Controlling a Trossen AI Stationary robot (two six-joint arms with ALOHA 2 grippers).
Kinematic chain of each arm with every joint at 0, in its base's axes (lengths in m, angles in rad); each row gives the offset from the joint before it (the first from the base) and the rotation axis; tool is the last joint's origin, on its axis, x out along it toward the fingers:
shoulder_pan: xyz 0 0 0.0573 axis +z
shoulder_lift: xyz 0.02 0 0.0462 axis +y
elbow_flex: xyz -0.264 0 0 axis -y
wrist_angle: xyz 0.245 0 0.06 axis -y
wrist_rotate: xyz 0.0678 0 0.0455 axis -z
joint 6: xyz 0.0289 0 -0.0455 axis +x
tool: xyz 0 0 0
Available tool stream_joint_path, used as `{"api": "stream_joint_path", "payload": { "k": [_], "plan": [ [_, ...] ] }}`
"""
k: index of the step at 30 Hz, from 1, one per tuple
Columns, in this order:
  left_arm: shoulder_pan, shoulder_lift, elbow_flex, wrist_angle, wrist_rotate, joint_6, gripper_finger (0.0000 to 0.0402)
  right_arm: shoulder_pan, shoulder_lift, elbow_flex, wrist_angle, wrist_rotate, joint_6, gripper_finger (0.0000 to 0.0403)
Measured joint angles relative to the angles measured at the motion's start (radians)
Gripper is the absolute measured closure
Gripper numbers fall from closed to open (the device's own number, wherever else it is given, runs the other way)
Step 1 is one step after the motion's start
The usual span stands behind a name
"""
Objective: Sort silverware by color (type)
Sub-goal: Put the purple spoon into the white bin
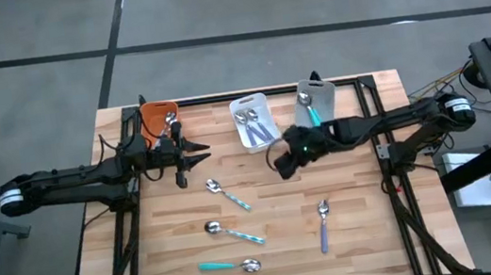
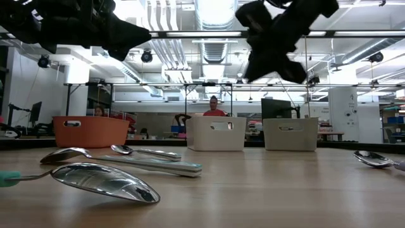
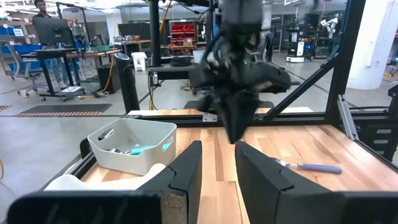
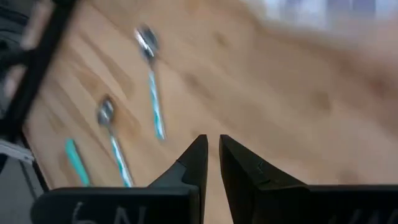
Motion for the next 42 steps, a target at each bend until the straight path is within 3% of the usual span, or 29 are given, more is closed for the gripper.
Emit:
{"api": "stream_joint_path", "payload": {
  "k": [7, 15, 24, 28, 33, 42],
  "plan": [
    [0.000, 0.000, 0.000, -0.004, 0.000, 0.000, 0.0322, 0.093, 0.000, 0.000, -0.210, -0.045, 0.264, 0.0371],
    [0.000, 0.000, 0.000, -0.003, 0.000, -0.003, 0.0322, 0.221, 0.058, 0.000, -0.227, -0.122, 0.487, 0.0371],
    [0.000, 0.000, 0.000, -0.012, 0.000, -0.004, 0.0322, 0.263, 0.180, -0.001, -0.287, -0.397, 0.560, 0.0371],
    [0.000, 0.000, 0.000, -0.012, 0.000, -0.004, 0.0322, 0.297, 0.213, -0.001, -0.297, -0.412, 0.577, 0.0368],
    [0.000, 0.000, 0.000, -0.016, 0.000, -0.004, 0.0322, 0.337, 0.238, -0.001, -0.301, -0.388, 0.623, 0.0336],
    [0.000, 0.000, 0.000, -0.021, 0.000, -0.004, 0.0322, 0.403, 0.299, -0.002, -0.295, -0.326, 0.719, 0.0235]
  ]
}}
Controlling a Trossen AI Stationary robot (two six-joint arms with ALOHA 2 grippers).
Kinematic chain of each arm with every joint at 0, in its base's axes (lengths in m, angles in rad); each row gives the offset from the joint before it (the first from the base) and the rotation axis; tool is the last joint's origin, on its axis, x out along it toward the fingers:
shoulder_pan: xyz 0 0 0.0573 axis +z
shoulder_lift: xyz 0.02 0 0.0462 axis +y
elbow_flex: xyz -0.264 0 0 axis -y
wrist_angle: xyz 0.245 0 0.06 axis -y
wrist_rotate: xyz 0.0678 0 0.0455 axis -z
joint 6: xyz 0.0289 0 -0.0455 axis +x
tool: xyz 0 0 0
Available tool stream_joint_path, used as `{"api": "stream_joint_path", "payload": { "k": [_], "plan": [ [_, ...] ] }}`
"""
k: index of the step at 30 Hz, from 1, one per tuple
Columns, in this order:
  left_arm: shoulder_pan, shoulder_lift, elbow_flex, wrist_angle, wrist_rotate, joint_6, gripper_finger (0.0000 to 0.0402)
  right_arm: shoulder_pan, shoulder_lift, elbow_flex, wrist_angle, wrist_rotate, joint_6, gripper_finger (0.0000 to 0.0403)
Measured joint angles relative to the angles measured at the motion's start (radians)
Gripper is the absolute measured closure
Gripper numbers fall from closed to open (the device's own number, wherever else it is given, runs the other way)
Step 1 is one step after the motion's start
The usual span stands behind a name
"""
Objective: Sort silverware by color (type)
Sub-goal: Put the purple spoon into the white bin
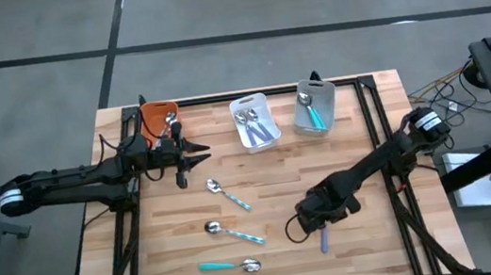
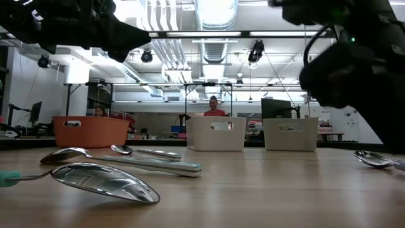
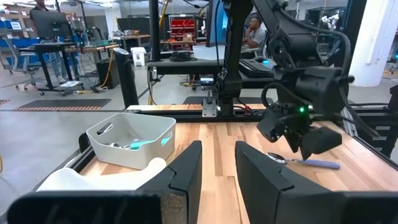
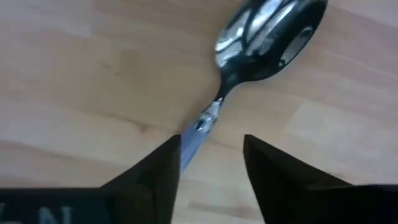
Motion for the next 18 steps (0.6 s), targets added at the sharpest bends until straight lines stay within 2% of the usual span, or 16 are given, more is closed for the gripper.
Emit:
{"api": "stream_joint_path", "payload": {
  "k": [4, 8, 12, 18],
  "plan": [
    [0.000, 0.000, 0.000, -0.002, 0.000, 0.000, 0.0322, 0.012, 0.049, 0.000, 0.002, 0.011, 0.015, 0.0210],
    [0.000, 0.000, -0.001, -0.001, 0.000, 0.000, 0.0322, 0.015, 0.074, 0.003, 0.008, 0.032, 0.018, 0.0211],
    [0.000, 0.000, -0.001, -0.001, 0.000, 0.000, 0.0322, 0.015, 0.083, 0.003, 0.002, 0.057, 0.013, 0.0243],
    [0.000, 0.000, -0.001, 0.004, 0.000, 0.000, 0.0322, 0.017, 0.085, 0.002, 0.003, 0.094, 0.002, 0.0326]
  ]
}}
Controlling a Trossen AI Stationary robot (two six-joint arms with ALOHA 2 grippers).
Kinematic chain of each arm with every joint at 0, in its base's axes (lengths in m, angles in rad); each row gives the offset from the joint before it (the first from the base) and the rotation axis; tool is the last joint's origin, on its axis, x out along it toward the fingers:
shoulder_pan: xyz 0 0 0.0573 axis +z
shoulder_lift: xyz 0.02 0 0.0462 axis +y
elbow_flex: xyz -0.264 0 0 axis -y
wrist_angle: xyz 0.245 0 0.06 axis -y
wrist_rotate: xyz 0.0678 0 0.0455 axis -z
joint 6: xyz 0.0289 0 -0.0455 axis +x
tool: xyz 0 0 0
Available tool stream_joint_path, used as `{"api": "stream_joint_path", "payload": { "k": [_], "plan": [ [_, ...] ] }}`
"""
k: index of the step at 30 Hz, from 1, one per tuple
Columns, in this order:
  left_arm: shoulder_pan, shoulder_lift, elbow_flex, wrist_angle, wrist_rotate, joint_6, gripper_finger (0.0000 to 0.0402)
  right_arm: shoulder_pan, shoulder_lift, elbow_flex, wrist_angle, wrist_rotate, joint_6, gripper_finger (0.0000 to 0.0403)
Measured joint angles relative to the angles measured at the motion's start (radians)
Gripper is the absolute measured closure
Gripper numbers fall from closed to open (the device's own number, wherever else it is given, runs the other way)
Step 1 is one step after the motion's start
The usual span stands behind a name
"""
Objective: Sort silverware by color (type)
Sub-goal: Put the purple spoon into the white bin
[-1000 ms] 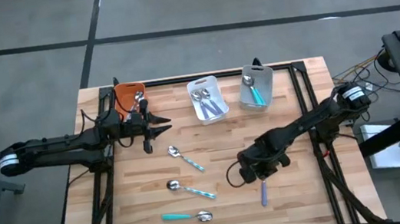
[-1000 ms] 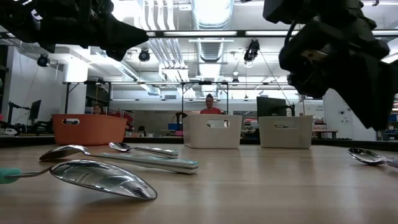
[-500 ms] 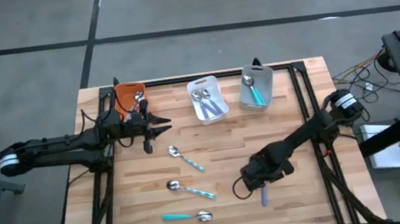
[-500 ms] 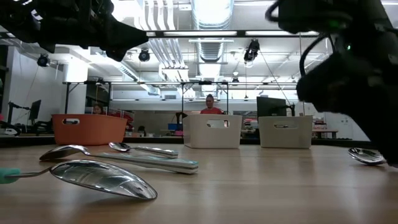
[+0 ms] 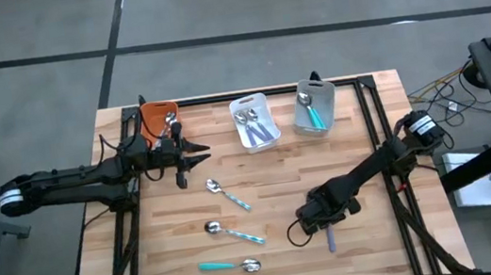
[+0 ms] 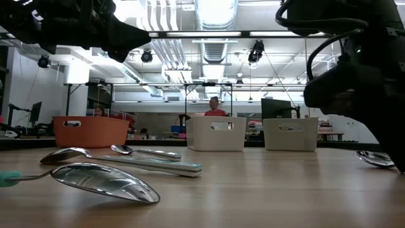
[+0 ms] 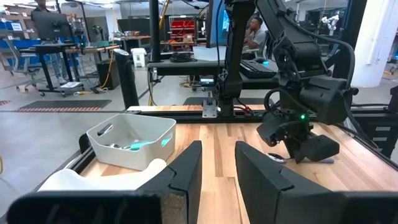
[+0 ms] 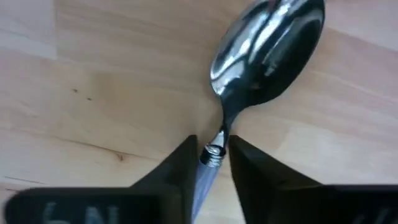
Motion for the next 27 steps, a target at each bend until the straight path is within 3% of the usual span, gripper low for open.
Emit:
{"api": "stream_joint_path", "payload": {
  "k": [6, 14, 20, 27],
  "plan": [
    [0.000, 0.000, 0.000, 0.000, 0.000, 0.000, 0.0322, 0.000, 0.001, 0.000, 0.020, 0.071, -0.023, 0.0380],
    [0.000, 0.000, 0.000, 0.000, -0.001, 0.000, 0.0322, -0.004, -0.038, -0.002, 0.029, 0.106, -0.045, 0.0376],
    [0.000, 0.000, 0.000, -0.001, -0.001, 0.000, 0.0322, -0.019, -0.085, 0.036, 0.017, 0.243, -0.065, 0.0376],
    [0.000, 0.000, 0.000, -0.001, -0.003, 0.000, 0.0322, -0.095, -0.082, 0.161, 0.014, 0.294, -0.243, 0.0376]
  ]
}}
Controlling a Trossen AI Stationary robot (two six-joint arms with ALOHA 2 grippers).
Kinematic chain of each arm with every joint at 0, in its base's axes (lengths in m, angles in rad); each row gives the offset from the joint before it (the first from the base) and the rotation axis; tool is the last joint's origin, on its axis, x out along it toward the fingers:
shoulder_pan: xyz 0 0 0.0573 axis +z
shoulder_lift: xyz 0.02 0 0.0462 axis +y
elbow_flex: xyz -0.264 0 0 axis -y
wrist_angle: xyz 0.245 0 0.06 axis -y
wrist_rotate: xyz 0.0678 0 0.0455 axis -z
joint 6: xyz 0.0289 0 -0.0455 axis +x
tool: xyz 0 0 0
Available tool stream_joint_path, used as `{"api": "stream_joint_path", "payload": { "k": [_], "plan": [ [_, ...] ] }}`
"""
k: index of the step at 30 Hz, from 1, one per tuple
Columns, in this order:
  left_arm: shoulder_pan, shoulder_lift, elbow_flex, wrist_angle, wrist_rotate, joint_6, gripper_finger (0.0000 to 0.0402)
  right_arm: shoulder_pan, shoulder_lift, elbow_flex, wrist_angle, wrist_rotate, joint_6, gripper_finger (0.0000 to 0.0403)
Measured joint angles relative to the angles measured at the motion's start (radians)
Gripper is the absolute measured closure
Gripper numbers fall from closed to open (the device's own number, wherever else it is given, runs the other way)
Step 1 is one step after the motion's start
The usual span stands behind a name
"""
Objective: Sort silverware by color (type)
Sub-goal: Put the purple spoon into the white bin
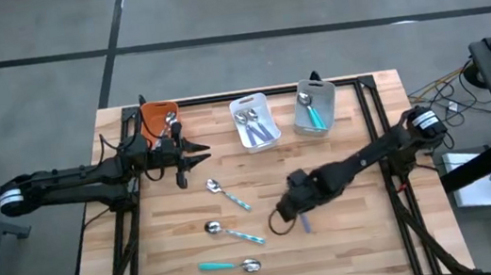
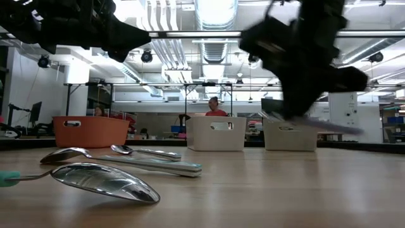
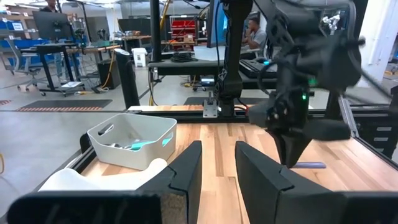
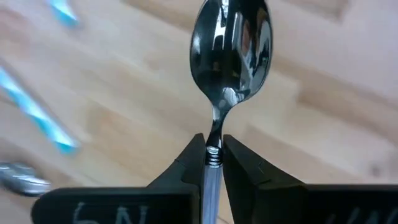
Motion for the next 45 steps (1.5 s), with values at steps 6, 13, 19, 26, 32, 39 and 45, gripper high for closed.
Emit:
{"api": "stream_joint_path", "payload": {
  "k": [6, 13, 19, 26, 32, 39, 45],
  "plan": [
    [0.000, 0.000, 0.000, 0.000, 0.000, 0.000, 0.0322, -0.111, -0.001, 0.125, -0.001, 0.012, -0.236, 0.0375],
    [0.000, 0.000, 0.000, -0.003, 0.000, -0.006, 0.0322, -0.324, -0.002, 0.287, 0.006, 0.093, -0.662, 0.0375],
    [0.000, 0.000, 0.000, -0.008, 0.000, -0.006, 0.0322, -0.557, -0.002, 0.400, 0.006, 0.064, -0.899, 0.0375],
    [0.000, 0.000, 0.000, -0.010, -0.038, 0.015, 0.0322, -0.769, 0.040, 0.527, 0.008, -0.075, -1.052, 0.0375],
    [0.000, 0.000, 0.000, -0.004, -0.224, 0.091, 0.0322, -0.845, 0.159, 0.684, -0.066, -0.187, -1.120, 0.0375],
    [0.000, 0.000, 0.000, 0.011, -0.388, 0.175, 0.0322, -0.863, 0.323, 0.930, -0.312, -0.189, -1.134, 0.0376],
    [0.000, 0.000, 0.000, 0.009, -0.392, 0.188, 0.0322, -0.863, 0.453, 1.105, -0.470, -0.193, -1.128, 0.0385]
  ]
}}
